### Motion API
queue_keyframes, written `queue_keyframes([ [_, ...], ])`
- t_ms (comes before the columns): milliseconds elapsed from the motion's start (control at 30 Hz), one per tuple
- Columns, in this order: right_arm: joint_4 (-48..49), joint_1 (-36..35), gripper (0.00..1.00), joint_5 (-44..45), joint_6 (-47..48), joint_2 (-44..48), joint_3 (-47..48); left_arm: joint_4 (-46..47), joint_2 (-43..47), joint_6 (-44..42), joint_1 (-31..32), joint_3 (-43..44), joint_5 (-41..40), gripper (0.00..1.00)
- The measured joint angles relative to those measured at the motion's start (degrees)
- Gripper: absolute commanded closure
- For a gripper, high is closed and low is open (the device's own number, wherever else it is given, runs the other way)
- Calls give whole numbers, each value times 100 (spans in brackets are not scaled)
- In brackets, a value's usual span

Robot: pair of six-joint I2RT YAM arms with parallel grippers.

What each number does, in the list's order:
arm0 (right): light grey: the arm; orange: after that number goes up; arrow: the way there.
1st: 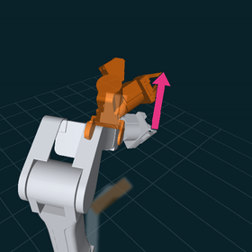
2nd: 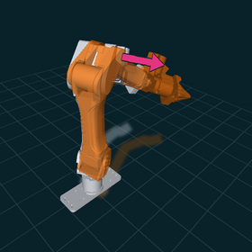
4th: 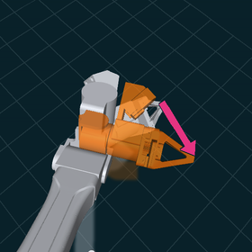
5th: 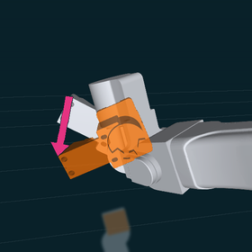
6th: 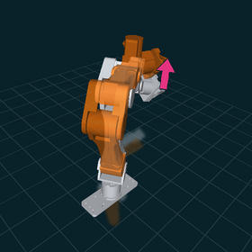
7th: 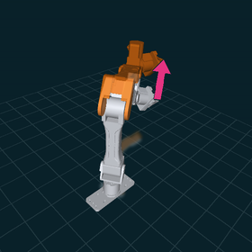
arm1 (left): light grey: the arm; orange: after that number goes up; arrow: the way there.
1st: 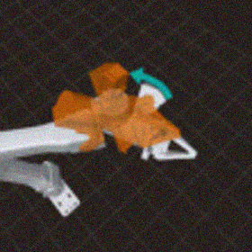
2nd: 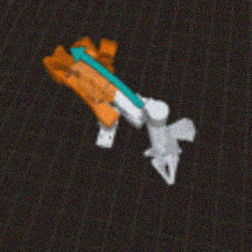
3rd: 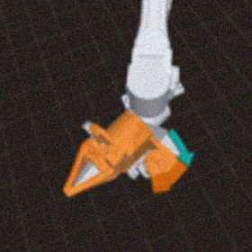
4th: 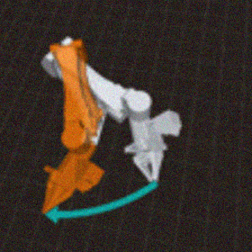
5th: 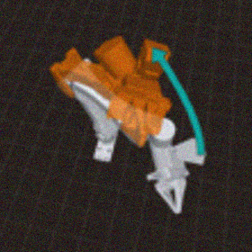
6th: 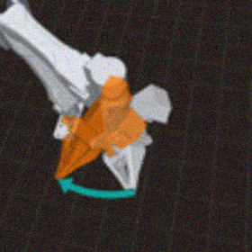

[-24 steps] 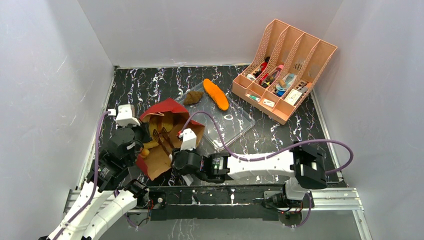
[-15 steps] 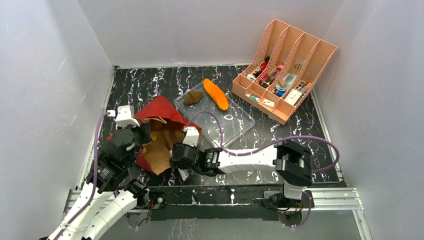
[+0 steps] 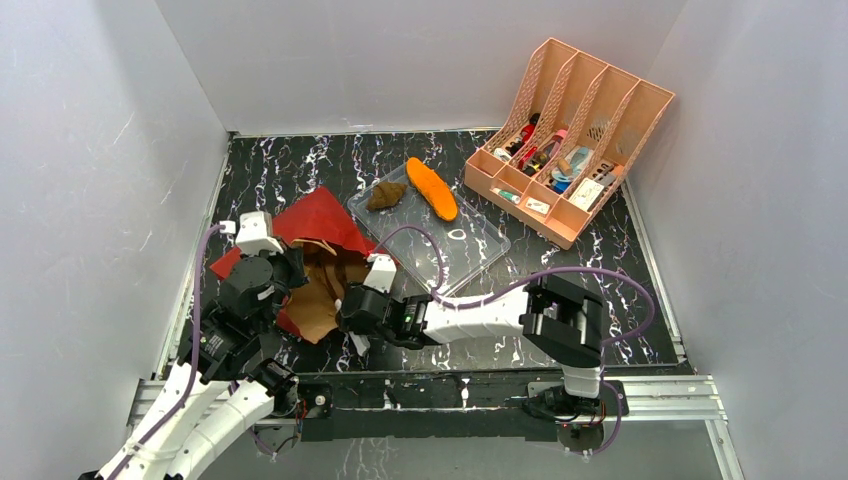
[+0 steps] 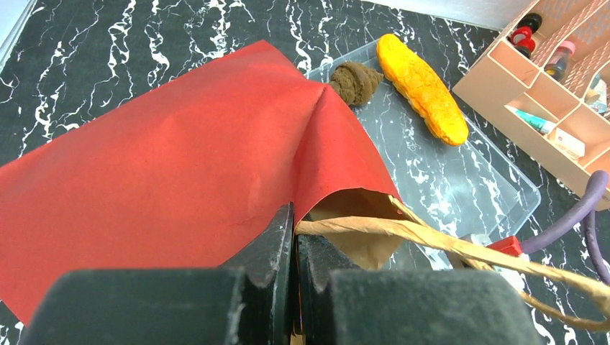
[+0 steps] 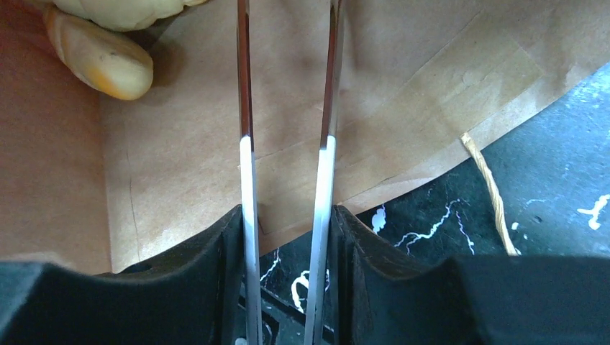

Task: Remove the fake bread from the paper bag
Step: Take out the fake bread from the paper bag.

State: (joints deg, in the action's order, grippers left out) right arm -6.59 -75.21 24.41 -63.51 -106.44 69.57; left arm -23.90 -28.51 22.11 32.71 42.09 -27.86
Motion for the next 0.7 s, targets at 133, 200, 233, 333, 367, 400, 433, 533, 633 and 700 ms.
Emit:
queue_keyframes([
  [133,247,-6,64,73,7,-152,-1,-22,-90,2,0,0,2,100],
  [200,365,-10,64,137,6,-169,-16,-33,-141,2,0,0,4,100],
  [233,474,-11,64,167,9,-169,-54,-34,-161,3,0,0,4,100],
  [333,905,-18,63,226,18,-169,-259,-36,-232,4,0,0,7,100],
  [367,1022,-24,63,229,22,-169,-339,-35,-250,5,0,0,9,100],
  [400,1134,-32,63,230,28,-169,-418,-35,-270,8,0,0,9,100],
  [433,1236,-41,63,233,36,-167,-492,-35,-291,14,0,0,10,100],
  [533,1458,-56,62,252,62,-169,-625,-31,-351,48,0,0,26,100],
  [633,1630,-60,62,273,168,-167,-648,-33,-403,91,0,2,46,100],
  [700,1765,-71,62,321,268,-166,-648,-33,-438,111,0,1,55,100],
])
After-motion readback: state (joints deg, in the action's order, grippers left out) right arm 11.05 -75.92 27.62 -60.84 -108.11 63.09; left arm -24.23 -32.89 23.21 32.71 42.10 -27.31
